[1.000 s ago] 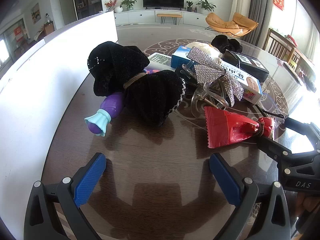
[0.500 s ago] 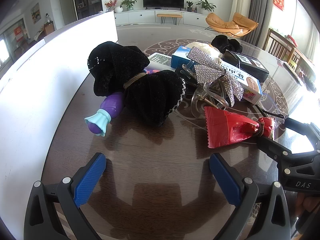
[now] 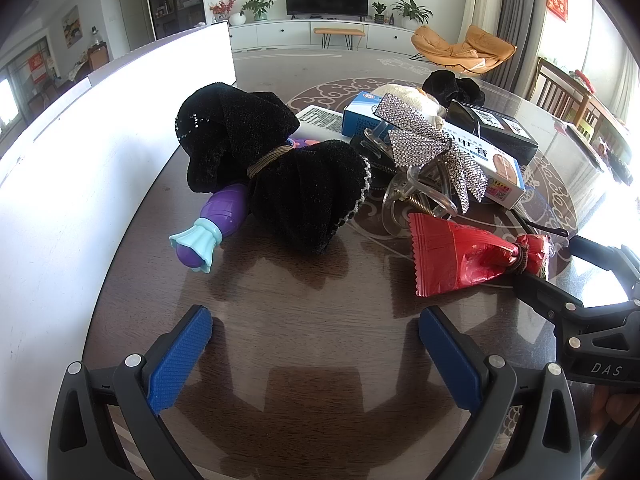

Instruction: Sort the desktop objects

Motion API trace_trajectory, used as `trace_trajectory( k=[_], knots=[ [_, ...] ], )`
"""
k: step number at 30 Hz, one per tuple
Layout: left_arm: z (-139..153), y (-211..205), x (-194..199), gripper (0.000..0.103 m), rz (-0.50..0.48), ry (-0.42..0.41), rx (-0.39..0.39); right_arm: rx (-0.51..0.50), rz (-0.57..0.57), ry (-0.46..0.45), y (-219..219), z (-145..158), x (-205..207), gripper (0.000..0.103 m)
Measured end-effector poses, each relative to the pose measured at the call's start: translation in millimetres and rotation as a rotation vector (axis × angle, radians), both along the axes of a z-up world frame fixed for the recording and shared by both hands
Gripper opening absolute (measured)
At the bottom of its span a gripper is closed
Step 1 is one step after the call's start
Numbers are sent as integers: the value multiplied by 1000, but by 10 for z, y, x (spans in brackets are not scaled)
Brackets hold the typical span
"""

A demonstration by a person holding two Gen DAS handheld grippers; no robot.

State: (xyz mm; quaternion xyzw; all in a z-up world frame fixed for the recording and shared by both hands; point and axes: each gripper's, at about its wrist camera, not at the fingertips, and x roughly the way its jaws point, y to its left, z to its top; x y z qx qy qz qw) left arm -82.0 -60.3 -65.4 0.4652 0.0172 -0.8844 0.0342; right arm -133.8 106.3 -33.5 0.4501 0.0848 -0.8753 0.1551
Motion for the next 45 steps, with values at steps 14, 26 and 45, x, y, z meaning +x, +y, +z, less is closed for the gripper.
trace_trajectory(
  k=[14, 26, 45],
  knots=[
    [-3, 0, 2, 103, 0, 0, 0, 0, 1, 0, 1, -1, -3, 103],
    [-6, 1, 2, 103, 0, 0, 1, -1, 1, 0, 1, 1, 4, 103],
    [64, -354, 44, 103, 143, 5, 72, -4, -2, 2, 13, 4, 29, 103]
  ],
)
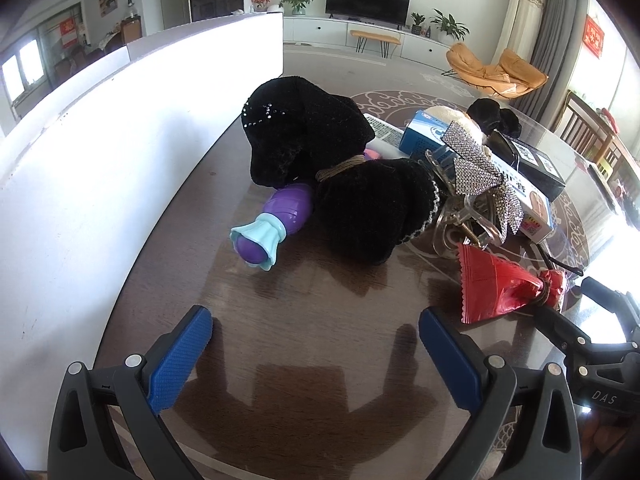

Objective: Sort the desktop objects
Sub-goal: 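Close the left tool on the black hat and scrunchie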

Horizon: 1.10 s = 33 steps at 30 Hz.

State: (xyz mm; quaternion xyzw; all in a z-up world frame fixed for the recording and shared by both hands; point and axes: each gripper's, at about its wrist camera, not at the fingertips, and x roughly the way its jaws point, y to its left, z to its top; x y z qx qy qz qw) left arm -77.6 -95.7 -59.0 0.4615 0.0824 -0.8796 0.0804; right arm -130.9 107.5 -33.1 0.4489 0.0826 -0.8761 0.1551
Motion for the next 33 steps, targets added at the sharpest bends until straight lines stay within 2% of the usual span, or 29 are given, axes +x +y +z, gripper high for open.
trace_trajectory(
  k=[3, 6, 9, 11, 13, 15, 17, 18, 20, 21, 24, 27, 30, 33],
  knots=[
    [52, -125, 42, 103, 38, 41, 65, 0, 0, 0, 0, 0, 0, 103],
    [153, -164, 108, 103, 34, 111, 100, 0, 0, 0, 1, 0, 0, 103],
    [288, -112, 102, 103, -23, 192, 91, 0, 0, 0, 1, 0, 0, 103],
    [349, -59, -39, 103, -73, 207, 33, 0, 1, 0, 1, 0, 0, 103],
    [356, -13, -238, 103, -116, 197, -40, 0, 1, 0, 1, 0, 0, 103],
    [317, -14, -473, 103, -107, 138, -76, 0, 1, 0, 1, 0, 1, 103],
    [244, -59, -634, 103, -95, 103, -14, 0, 1, 0, -2, 2, -3, 103],
    [176, -60, -720, 103, -95, 60, 0, 0, 1, 0, 2, 0, 0, 103],
    [56, -72, -807, 103, -35, -50, -44, -2, 1, 0, 2, 0, -2, 103],
    [42, -92, -776, 103, -13, -59, -36, -3, 1, 0, 3, 1, 0, 103],
    [109, -203, -468, 103, 13, -19, 23, -9, 1, 0, 9, 5, 9, 103],
    [171, -202, -276, 103, -11, -2, -3, -15, 1, 0, 13, 8, 11, 103],
    [258, -158, -314, 103, -63, 31, -1, -14, 1, 0, 13, 8, 13, 103],
    [315, -126, -542, 103, -50, 74, 16, -10, 0, 0, 9, 8, 18, 103]
  ],
)
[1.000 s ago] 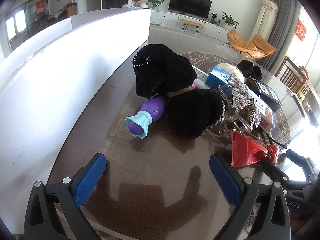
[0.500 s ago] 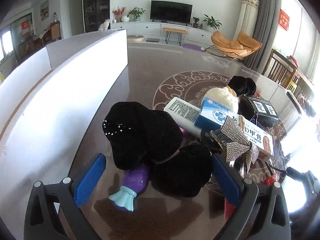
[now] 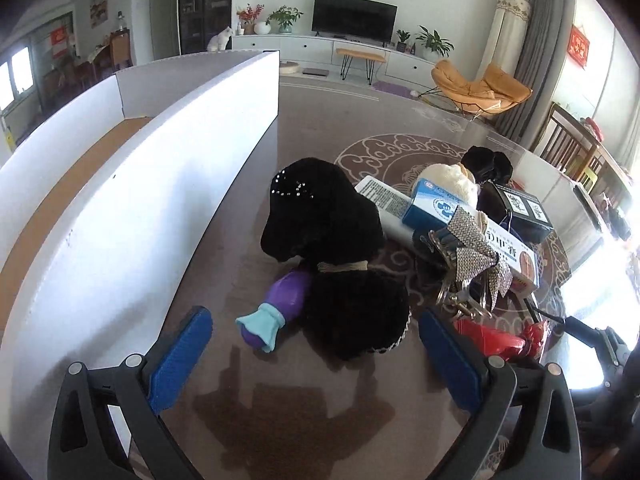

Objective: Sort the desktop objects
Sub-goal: 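Close the left tool on the black hat and scrunchie, then grasp the red candy wrapper with the right tool while the left holds the hat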

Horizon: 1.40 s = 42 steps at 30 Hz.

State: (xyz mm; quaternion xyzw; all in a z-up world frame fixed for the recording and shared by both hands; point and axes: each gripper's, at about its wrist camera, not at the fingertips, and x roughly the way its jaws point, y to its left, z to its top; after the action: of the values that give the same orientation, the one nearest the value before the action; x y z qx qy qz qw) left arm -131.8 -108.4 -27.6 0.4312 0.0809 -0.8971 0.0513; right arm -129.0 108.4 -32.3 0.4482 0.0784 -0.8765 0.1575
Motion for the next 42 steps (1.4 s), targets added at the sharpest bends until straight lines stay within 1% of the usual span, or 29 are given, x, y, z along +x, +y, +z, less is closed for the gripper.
trace_trajectory(
  k=[3, 4, 5, 6, 7, 8, 9, 10, 13, 14, 16, 17, 19, 20, 23, 24, 26, 30, 32, 36, 38, 39, 40, 42],
  knots=[
    [-109, 47, -345, 103, 15, -62, 16, 0, 0, 0, 0, -3, -4, 103],
    [-138, 55, -378, 98, 17, -81, 9, 1, 0, 0, 0, -3, -3, 103],
    [-151, 73, -371, 66, 10, -81, 13, 1, 0, 0, -1, -3, -4, 103],
    [-162, 67, -308, 55, -2, -85, 26, 1, 0, 0, 1, -3, -3, 103],
    [-134, 66, -226, 54, -24, -69, 60, 2, -1, 0, 0, -4, -2, 103],
    [-81, 70, -100, 48, -45, -49, 83, 5, -2, 0, -2, -4, 1, 103],
    [-27, 87, 14, 42, -67, -35, 88, 7, -4, 0, -1, -6, 2, 103],
    [22, 119, 128, 40, -95, -31, 88, 7, -4, 0, -1, -6, 3, 103],
    [33, 190, 405, 40, -223, -79, 114, 8, -3, 0, 0, -6, 5, 103],
    [5, 193, 479, 40, -244, -91, 118, 7, -3, 0, -3, -6, 5, 103],
    [-4, 218, 586, 43, -258, -61, 96, 7, -3, 0, -1, -7, 5, 103],
    [-1, 237, 599, 46, -254, -62, 97, 7, -3, 0, -1, -6, 5, 103],
    [7, 246, 591, 46, -274, -62, 121, 7, -3, 0, -2, -7, 5, 103],
    [0, 290, 688, 46, -294, -58, 119, 7, -3, 0, -1, -7, 5, 103],
    [44, 435, 811, 47, -345, -22, 76, 8, -3, 0, -1, -7, 6, 103],
    [62, 456, 829, 49, -348, -10, 70, 7, -3, 0, -2, -7, 6, 103],
    [55, 451, 815, 53, -334, -14, 72, 8, -3, 0, -1, -6, 6, 103],
    [-73, 486, 679, 53, -346, -79, 107, 7, -3, 0, -2, -7, 6, 103],
    [-132, 535, 626, 53, -346, -100, 101, 7, -3, -1, -1, -7, 7, 103],
    [-197, 563, 535, 53, -308, -101, 101, -24, 4, -21, 100, 26, 23, 103],
    [-205, 560, 515, 51, -289, -94, 100, -40, 36, -18, 216, 79, 49, 103],
    [-200, 562, 512, 41, -284, -88, 92, -46, 71, -13, 254, 116, 57, 103],
    [-194, 563, 507, 38, -286, -89, 89, -44, 120, -12, 270, 157, 56, 103],
    [-182, 552, 509, 34, -301, -97, 92, -4, 231, 8, 216, 265, 65, 103]
  ],
)
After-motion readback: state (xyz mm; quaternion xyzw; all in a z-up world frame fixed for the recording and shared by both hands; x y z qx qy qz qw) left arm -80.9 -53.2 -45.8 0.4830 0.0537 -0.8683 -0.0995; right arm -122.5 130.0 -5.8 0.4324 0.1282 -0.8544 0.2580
